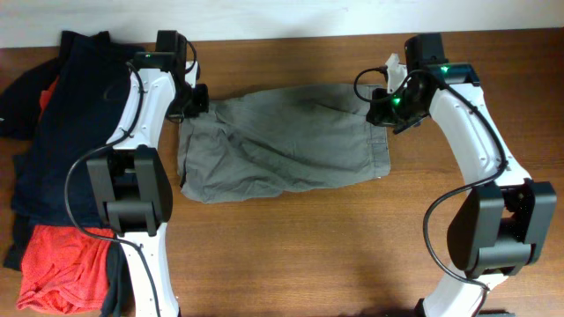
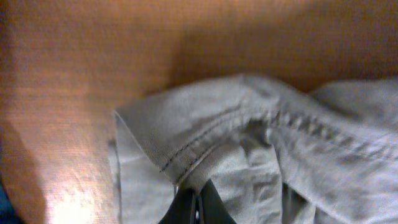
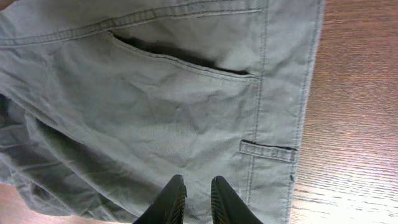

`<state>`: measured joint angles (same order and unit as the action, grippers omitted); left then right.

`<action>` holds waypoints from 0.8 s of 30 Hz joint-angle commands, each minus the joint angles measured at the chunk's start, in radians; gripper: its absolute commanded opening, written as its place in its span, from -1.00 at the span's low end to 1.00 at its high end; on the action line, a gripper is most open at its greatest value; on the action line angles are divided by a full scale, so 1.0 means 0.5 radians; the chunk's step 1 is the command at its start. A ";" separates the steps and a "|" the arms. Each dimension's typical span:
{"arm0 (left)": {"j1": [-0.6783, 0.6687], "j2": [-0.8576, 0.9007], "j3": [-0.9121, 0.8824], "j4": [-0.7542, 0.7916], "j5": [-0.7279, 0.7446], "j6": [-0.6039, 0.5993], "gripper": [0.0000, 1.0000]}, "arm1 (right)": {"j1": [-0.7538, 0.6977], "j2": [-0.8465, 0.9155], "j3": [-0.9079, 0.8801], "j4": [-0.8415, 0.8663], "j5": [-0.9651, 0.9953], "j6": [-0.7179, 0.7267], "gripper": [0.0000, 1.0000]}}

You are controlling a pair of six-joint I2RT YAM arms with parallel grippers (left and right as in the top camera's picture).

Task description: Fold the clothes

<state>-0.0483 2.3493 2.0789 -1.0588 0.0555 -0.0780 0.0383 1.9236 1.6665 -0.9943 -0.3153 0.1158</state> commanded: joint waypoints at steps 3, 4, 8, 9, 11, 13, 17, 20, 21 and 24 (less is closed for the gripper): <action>0.013 0.013 0.075 0.189 -0.209 -0.063 -0.98 | 0.027 0.008 0.040 -0.002 0.024 -0.005 -0.59; 0.013 0.014 0.075 0.220 -0.244 -0.071 -0.98 | 0.027 0.008 0.040 -0.002 0.024 -0.005 -0.58; 0.013 0.014 0.075 0.308 -0.325 -0.076 -0.47 | 0.027 0.008 0.040 -0.001 0.025 -0.005 -0.57; 0.013 0.014 0.075 0.309 -0.334 -0.076 -0.30 | 0.027 0.008 0.040 0.000 0.026 -0.005 -0.54; 0.014 0.014 0.074 0.308 -0.337 -0.076 0.28 | 0.027 0.008 0.040 0.004 0.027 -0.006 -0.50; 0.014 0.012 0.076 0.299 -0.313 -0.074 0.41 | 0.027 0.008 0.040 0.016 0.048 -0.006 -0.49; 0.014 -0.038 0.110 0.202 -0.259 -0.068 0.58 | 0.027 0.014 0.040 0.071 0.129 -0.007 -0.46; 0.014 -0.101 0.143 0.088 -0.153 -0.050 0.62 | 0.027 0.050 0.040 0.146 0.130 -0.006 -0.92; 0.014 -0.143 0.143 0.037 -0.103 -0.033 0.63 | 0.027 0.079 0.040 0.192 0.127 -0.002 -0.92; 0.014 -0.204 0.143 -0.055 -0.024 0.007 0.62 | 0.028 0.188 0.040 0.279 0.114 0.050 -0.92</action>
<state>-0.0471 2.3329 2.1246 -1.0531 -0.0284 -0.1085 0.0429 1.9553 1.6703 -0.8726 -0.2699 0.1200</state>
